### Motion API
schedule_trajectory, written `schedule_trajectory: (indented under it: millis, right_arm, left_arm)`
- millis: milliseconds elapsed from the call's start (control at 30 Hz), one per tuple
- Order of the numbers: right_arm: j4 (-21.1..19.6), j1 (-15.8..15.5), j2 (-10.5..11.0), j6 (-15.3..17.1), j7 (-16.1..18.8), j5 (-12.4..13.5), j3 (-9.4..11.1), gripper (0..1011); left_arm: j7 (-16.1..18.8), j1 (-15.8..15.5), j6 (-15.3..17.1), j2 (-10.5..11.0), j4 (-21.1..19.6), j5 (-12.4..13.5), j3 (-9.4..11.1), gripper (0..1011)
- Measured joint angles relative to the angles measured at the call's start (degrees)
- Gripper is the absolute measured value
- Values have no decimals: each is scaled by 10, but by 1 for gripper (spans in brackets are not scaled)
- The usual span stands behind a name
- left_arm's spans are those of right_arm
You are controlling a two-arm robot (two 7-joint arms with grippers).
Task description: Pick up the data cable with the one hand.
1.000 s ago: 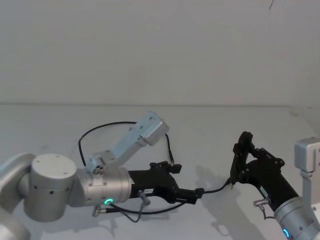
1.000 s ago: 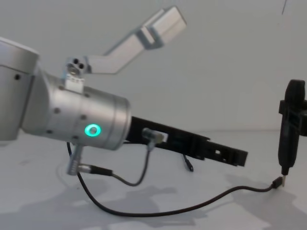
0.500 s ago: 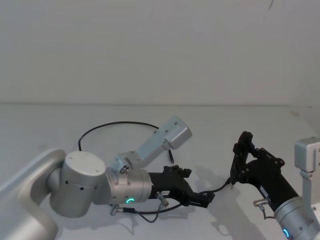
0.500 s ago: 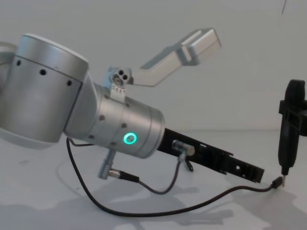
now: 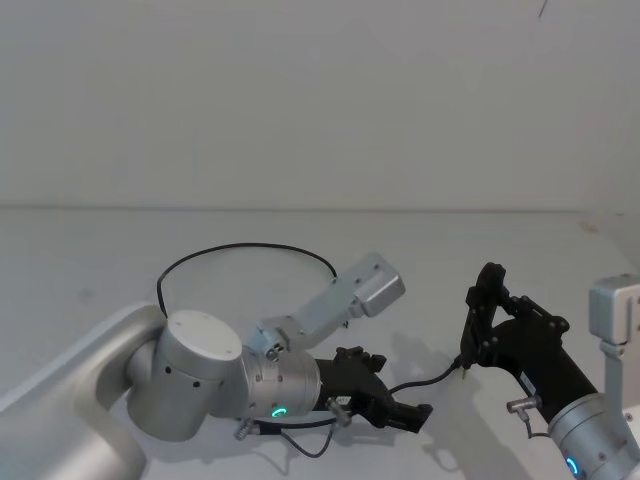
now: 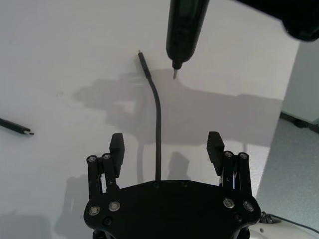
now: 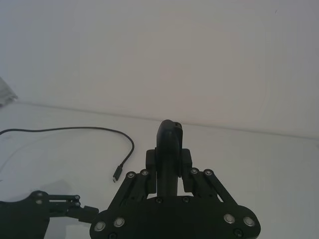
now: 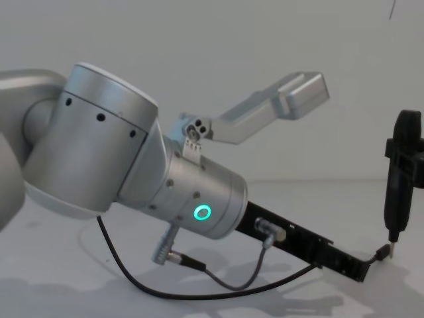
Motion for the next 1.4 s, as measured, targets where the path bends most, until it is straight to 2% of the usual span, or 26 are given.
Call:
schedule_trajectory:
  millis: [200,367,433,467,567,667,700,867,1167,1400]
  right_arm:
    - [0,0,0,0,0,0,0,279]
    - [0,0,0,0,0,0,0,279]
    - [0,0,0,0,0,0,0,279]
    - [0,0,0,0,0,0,0,279]
    - [0,0,0,0,0,0,0,279]
    - [0,0,0,0,0,0,0,279]
    - [0,0,0,0,0,0,0,279]
    - [0,0,0,0,0,0,0,279]
    - [0,0,0,0,0,0,0,279]
    - [0,0,0,0,0,0,0,279]
  left_arm:
    - [5,0,8,-6,8,3,1,1001]
    - [8,1,12,-10,14,5,2,917]
    - [9,2,14,-12,15,6,2,840]
    - [9,2,14,-12,15,6,2,840]
    - [11,2,16,-13,18,7,3,739]
    - [11,2,17,-14,19,7,3,685]
    - [12,2,17,-14,19,8,3,616]
    - [12,2,18,-15,21,8,3,483]
    - [13,3,20,-16,22,9,3,177]
    - [14,3,20,-17,23,9,3,43]
